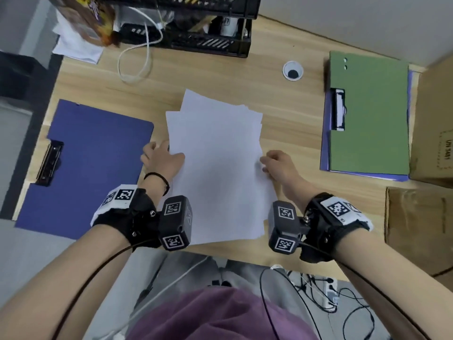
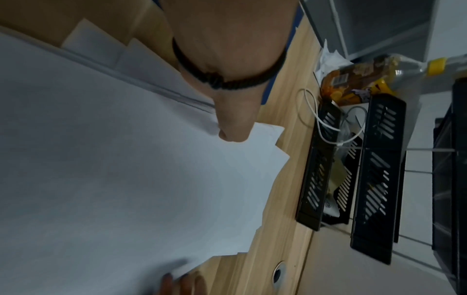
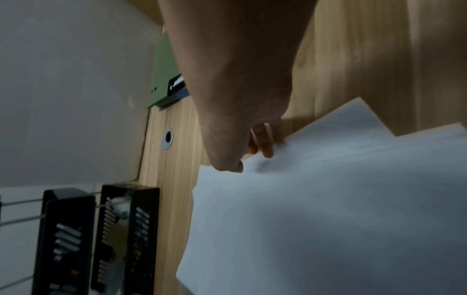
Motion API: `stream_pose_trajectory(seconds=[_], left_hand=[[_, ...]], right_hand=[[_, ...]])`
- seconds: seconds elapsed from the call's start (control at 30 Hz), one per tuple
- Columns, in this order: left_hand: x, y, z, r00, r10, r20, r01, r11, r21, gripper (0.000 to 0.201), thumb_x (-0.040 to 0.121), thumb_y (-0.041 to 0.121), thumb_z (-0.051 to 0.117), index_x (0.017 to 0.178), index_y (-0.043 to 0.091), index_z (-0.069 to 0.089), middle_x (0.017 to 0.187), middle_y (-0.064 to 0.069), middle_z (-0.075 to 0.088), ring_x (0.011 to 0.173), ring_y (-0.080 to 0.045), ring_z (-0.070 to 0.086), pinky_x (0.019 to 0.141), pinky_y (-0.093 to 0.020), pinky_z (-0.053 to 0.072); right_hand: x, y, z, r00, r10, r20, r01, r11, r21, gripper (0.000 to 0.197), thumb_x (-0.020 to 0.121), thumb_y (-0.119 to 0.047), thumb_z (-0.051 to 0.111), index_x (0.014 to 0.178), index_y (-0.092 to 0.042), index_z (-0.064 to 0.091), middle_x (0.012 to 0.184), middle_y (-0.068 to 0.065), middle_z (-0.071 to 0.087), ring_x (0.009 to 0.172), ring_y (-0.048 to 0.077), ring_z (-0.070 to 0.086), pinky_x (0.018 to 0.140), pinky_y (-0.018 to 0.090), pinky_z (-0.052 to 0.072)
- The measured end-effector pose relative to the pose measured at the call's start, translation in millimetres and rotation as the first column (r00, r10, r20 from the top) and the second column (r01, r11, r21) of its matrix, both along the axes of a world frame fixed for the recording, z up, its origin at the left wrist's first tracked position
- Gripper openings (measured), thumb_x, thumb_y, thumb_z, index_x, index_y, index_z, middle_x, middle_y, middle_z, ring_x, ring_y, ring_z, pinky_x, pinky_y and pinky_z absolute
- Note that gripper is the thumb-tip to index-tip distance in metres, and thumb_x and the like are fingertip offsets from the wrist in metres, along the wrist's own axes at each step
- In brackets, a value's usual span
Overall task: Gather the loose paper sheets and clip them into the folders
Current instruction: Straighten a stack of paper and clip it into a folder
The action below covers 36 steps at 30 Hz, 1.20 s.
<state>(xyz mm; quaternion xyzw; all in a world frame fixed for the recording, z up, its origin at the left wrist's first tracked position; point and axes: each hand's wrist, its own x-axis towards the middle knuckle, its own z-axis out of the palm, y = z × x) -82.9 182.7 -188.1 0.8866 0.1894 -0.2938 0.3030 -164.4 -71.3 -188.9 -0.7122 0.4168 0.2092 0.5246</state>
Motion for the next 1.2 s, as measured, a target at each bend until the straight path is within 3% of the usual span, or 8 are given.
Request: stream_pose_trajectory(seconds=[0.1, 0.23, 0.37, 0.43, 0.7, 0.83, 1.03, 1.2], left_hand=[[-8, -14, 2, 0.997, 0.081, 0.010, -0.079, 0.991, -0.106, 0.040, 0.078, 0.023, 0.053, 0.117, 0.021, 0.052, 0.135, 0.001, 0.021, 0.131, -0.024, 0.026, 0.106, -0.041, 0.037], [-11, -34, 2, 0.996, 0.091, -0.002, -0.090, 0.979, -0.183, 0.049, 0.083, 0.020, 0.055, 0.131, 0.021, 0.048, 0.137, -0.002, 0.024, 0.127, -0.022, 0.034, 0.102, -0.035, 0.039], [-8, -47, 5, 0.992, 0.099, 0.079, -0.076, 0.965, -0.249, 0.046, 0.078, 0.016, 0.060, 0.123, 0.015, 0.052, 0.123, -0.006, 0.050, 0.105, -0.024, 0.056, 0.082, -0.033, 0.051], [-8, -50, 6, 0.986, 0.124, 0.107, -0.094, 0.963, -0.253, 0.041, 0.079, 0.013, 0.060, 0.120, 0.013, 0.053, 0.110, -0.001, 0.060, 0.092, -0.020, 0.059, 0.070, -0.027, 0.045], [2, -54, 14, 0.964, 0.174, -0.202, -0.254, 0.830, -0.496, 0.022, 0.080, 0.009, 0.073, 0.100, 0.013, 0.064, 0.106, -0.008, 0.068, 0.088, -0.023, 0.066, 0.074, -0.030, 0.053], [-4, -42, 18, 0.971, 0.202, -0.127, -0.238, 0.771, -0.591, 0.035, 0.079, -0.002, 0.072, 0.110, 0.010, 0.061, 0.100, -0.002, 0.069, 0.082, -0.015, 0.067, 0.060, -0.023, 0.055], [-10, -34, 39, 1.000, 0.001, -0.017, -0.013, 0.651, -0.759, 0.031, 0.086, 0.004, 0.068, 0.112, 0.018, 0.062, 0.110, 0.002, 0.070, 0.100, -0.015, 0.068, 0.080, -0.026, 0.057], [-18, -20, 57, 0.980, -0.135, 0.148, 0.200, 0.628, -0.752, 0.032, 0.089, 0.009, 0.065, 0.118, 0.020, 0.056, 0.112, 0.011, 0.064, 0.101, 0.001, 0.063, 0.090, -0.021, 0.051]], right_hand=[[10, 8, 1, 1.000, -0.011, -0.029, 0.013, 0.998, 0.059, 0.041, 0.092, -0.023, 0.058, 0.130, -0.012, 0.046, 0.099, 0.001, 0.054, 0.092, 0.023, 0.055, 0.077, 0.039, 0.050], [7, 1, -2, 0.996, -0.064, -0.068, 0.072, 0.990, 0.124, 0.047, 0.093, -0.020, 0.058, 0.136, -0.010, 0.043, 0.115, 0.004, 0.044, 0.102, 0.021, 0.046, 0.075, 0.040, 0.058], [-4, -10, -4, 0.990, -0.114, -0.078, 0.123, 0.985, 0.117, 0.033, 0.092, -0.014, 0.057, 0.121, -0.012, 0.042, 0.090, 0.004, 0.046, 0.073, 0.021, 0.048, 0.062, 0.032, 0.047], [-8, -13, -5, 0.989, -0.132, -0.072, 0.141, 0.982, 0.128, 0.029, 0.092, -0.010, 0.056, 0.118, -0.013, 0.042, 0.085, 0.004, 0.047, 0.066, 0.021, 0.048, 0.059, 0.031, 0.044], [-18, -5, -5, 0.999, -0.027, -0.023, 0.030, 0.993, 0.111, 0.016, 0.085, -0.001, 0.045, 0.090, -0.011, 0.055, 0.090, 0.009, 0.057, 0.080, 0.023, 0.054, 0.066, 0.034, 0.040], [-32, -10, -14, 0.995, -0.098, -0.012, 0.099, 0.985, 0.140, 0.014, 0.089, -0.005, 0.055, 0.098, -0.013, 0.049, 0.095, 0.008, 0.046, 0.084, 0.022, 0.048, 0.066, 0.032, 0.042], [-52, 3, -25, 0.983, -0.183, 0.023, 0.181, 0.981, 0.065, 0.052, 0.074, -0.021, 0.075, 0.116, -0.009, 0.048, 0.103, 0.010, 0.052, 0.085, 0.023, 0.055, 0.055, 0.026, 0.042], [-70, 14, -9, 0.971, -0.206, 0.120, 0.214, 0.975, -0.057, 0.082, 0.077, -0.035, 0.080, 0.141, -0.011, 0.035, 0.121, -0.001, 0.045, 0.112, 0.015, 0.047, 0.090, 0.026, 0.040]])
